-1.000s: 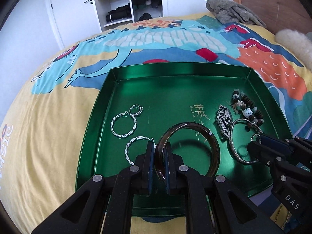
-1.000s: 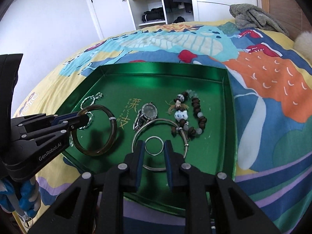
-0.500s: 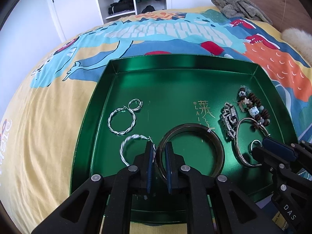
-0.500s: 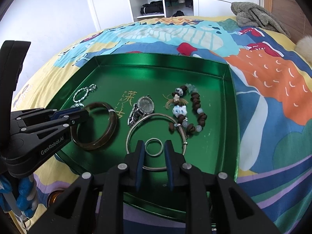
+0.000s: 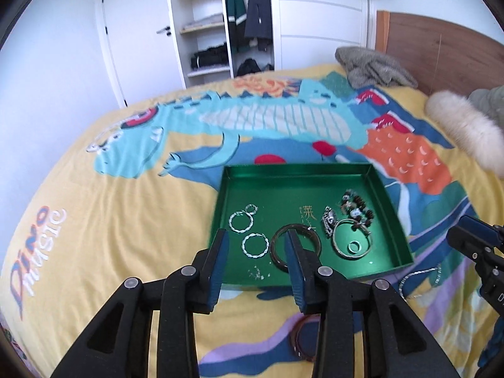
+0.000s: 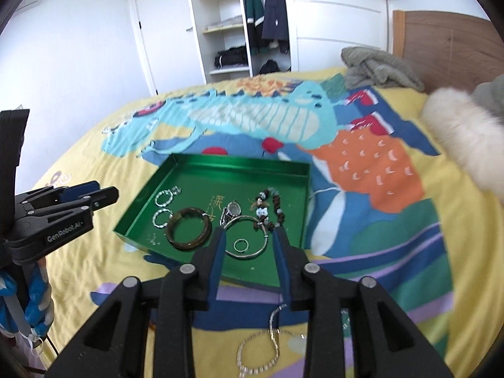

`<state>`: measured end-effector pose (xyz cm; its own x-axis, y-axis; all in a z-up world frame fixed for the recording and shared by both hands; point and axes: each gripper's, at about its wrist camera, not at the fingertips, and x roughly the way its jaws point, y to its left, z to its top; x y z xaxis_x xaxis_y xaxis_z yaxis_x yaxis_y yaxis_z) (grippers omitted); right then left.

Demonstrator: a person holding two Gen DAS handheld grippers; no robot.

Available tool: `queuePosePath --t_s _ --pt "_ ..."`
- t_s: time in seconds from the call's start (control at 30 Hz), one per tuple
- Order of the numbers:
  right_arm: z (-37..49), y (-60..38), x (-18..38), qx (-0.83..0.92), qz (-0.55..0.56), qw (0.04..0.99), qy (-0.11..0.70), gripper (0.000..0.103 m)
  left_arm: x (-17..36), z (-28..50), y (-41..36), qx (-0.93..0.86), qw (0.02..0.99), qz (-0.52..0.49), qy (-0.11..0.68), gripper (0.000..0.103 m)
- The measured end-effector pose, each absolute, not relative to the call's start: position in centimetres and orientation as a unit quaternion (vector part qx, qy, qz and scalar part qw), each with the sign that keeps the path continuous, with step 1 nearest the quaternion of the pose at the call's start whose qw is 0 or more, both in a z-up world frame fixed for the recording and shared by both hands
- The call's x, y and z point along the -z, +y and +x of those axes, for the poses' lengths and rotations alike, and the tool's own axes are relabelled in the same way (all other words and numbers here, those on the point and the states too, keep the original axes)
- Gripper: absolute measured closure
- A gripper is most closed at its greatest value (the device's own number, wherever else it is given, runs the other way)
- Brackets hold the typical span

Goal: Organize jewelry
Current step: 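Withdraw both tools from the tray toward the amber bangle and silver necklace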

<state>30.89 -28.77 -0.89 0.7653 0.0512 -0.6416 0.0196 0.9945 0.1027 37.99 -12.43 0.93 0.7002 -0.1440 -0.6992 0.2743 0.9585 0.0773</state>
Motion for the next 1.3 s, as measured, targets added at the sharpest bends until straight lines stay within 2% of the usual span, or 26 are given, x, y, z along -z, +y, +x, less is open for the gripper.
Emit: queuePosePath --t_s 0.2,0.37,0.8,1.17,1.3 --pt "24.4 -28.3 -3.9 0.002 0.056 0.95 0.307 0.072 -6.0 32.5 -10.2 0.1 0.934 0.088 0.331 0.058" --pt "19.7 -27.7 -6.1 0.008 0.065 0.956 0.285 0.072 -8.3 27.8 -8.1 0.097 0.942 0.081 0.311 0.057" --pt "11.6 -24.5 -8.3 -0.002 0.054 0.963 0.263 0.072 -10.3 20.9 -4.2 0.086 0.95 0.066 0.292 0.057" --pt "8.9 -24.1 -9.4 -0.004 0.051 0.967 0.248 0.071 -10.9 18.9 -3.2 0.087 0.954 0.059 0.28 0.056" --pt "8.7 -24.3 -8.8 0.0 0.054 0.966 0.254 0.068 -10.0 18.8 -3.1 0.087 0.952 0.059 0.287 0.054"
